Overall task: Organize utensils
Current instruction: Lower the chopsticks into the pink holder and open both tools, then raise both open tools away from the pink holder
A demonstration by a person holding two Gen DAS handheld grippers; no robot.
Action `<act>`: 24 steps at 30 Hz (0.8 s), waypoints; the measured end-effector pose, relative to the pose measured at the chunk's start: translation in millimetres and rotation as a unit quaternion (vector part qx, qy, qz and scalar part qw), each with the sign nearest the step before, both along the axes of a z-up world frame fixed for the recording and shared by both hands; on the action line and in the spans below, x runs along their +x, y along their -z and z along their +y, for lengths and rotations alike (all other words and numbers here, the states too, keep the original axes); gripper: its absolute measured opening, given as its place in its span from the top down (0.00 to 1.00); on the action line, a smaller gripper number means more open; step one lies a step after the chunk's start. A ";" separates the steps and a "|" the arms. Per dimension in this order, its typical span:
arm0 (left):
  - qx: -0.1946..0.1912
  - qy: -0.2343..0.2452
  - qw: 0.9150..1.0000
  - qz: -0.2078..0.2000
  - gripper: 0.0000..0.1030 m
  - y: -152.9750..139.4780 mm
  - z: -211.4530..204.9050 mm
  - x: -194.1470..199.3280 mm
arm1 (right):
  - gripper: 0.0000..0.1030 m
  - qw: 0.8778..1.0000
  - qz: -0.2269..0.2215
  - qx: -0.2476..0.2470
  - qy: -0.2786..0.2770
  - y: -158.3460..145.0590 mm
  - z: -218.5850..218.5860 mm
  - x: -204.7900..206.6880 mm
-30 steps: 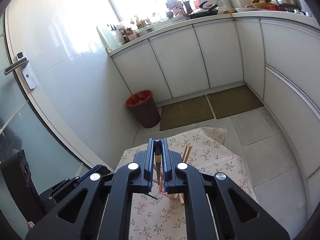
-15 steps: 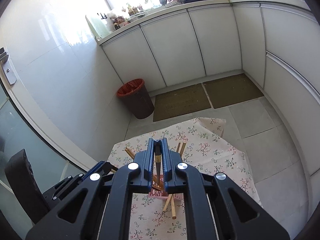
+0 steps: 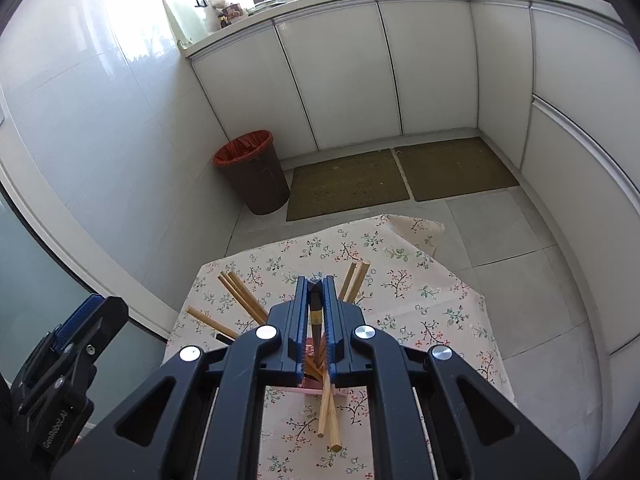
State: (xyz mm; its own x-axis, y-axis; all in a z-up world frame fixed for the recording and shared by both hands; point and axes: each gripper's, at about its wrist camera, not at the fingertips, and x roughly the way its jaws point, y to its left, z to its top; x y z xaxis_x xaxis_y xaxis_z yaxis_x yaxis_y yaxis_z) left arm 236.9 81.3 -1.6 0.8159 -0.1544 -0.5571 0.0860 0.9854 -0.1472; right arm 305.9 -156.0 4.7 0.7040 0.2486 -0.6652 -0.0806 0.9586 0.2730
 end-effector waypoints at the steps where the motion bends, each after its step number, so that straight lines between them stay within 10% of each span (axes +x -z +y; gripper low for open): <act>1: -0.002 -0.002 1.000 0.003 0.58 1.9 1.3 1.0 | 0.89 1.000 0.002 -0.003 -0.002 4.0 3.7 0.4; 8: 0.001 -0.033 0.999 0.009 0.57 3.9 12.9 -5.8 | 0.89 1.000 -0.014 -0.010 0.005 -8.5 6.0 -13.3; 13: 0.011 -0.055 0.998 -0.003 0.32 -1.3 11.5 -25.1 | 0.83 0.999 -0.031 -0.031 0.024 -19.5 -6.8 -40.0; 18: 0.039 -0.075 0.996 -0.014 0.08 -7.8 -1.1 -49.5 | 0.31 0.993 -0.079 -0.044 0.075 -29.0 -22.7 -80.6; 24: 0.057 -0.092 0.993 -0.037 0.07 -17.5 -14.6 -81.6 | 0.07 0.984 -0.101 -0.088 0.114 -34.3 -38.2 -123.1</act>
